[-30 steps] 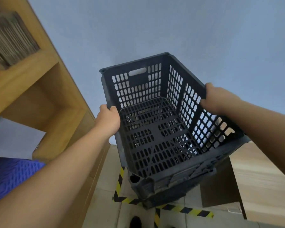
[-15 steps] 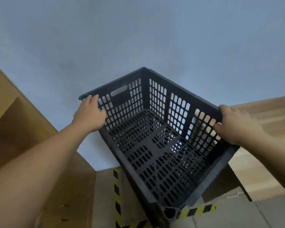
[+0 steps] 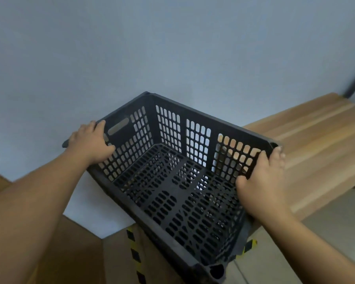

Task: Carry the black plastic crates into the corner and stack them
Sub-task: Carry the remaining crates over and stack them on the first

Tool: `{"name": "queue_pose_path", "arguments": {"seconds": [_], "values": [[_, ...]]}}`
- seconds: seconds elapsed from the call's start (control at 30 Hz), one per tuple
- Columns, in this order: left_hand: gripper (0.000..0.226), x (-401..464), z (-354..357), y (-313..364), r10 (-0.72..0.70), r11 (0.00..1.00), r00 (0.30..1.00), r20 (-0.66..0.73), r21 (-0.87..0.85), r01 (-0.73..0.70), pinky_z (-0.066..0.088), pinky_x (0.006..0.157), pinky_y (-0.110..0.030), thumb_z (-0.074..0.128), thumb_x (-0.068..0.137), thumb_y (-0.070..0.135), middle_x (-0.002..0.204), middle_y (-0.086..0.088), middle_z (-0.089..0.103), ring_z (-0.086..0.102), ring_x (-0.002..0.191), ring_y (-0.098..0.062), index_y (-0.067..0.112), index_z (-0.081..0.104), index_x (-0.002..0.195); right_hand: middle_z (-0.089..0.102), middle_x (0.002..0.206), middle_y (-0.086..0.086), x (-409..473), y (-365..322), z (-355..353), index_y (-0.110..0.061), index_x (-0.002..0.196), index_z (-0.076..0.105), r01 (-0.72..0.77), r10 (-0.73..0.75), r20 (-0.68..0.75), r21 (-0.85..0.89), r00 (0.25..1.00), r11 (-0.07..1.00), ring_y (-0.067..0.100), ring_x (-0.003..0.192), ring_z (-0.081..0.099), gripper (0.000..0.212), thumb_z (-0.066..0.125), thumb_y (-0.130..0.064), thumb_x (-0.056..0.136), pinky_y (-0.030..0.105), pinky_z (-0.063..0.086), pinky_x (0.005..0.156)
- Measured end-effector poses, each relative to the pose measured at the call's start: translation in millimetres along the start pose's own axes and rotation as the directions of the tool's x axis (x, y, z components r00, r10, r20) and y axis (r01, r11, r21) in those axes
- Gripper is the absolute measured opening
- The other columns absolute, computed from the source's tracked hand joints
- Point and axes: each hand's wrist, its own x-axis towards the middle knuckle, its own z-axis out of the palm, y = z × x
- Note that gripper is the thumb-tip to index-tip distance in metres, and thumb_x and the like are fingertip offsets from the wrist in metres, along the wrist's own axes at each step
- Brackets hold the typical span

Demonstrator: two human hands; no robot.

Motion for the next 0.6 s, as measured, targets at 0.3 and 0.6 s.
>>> {"name": "queue_pose_path", "arguments": {"seconds": [0.3,0.6], "values": [[0.091,-8,2,9,-0.11,0.994,0.994,-0.016,0.005,0.11,0.039,0.118,-0.056,0.064,0.095,0.055,0.162,-0.024,0.041,0.042,0.145,-0.049,0.017,0.023,0.167,0.01,0.171,0.015,25,7,-4,-0.008,0.155,0.037,0.035,-0.036,-0.019,-0.058,0.999,0.998,0.032,0.159,-0.003,0.068,0.062,-0.007,0.092,0.046,0.006,0.126],[0.092,-31,11,21,-0.211,0.977,0.977,-0.005,-0.018,0.211,0.034,0.12,-0.059,0.059,0.097,0.056,0.164,-0.027,0.036,0.039,0.146,-0.052,0.013,0.02,0.168,0.023,0.167,0.019,79,18,-22,-0.008,0.153,0.043,0.156,-0.147,0.079,-0.13,0.986,0.979,0.037,0.158,0.004,0.066,0.061,-0.006,0.09,0.053,0.013,0.128]]}}
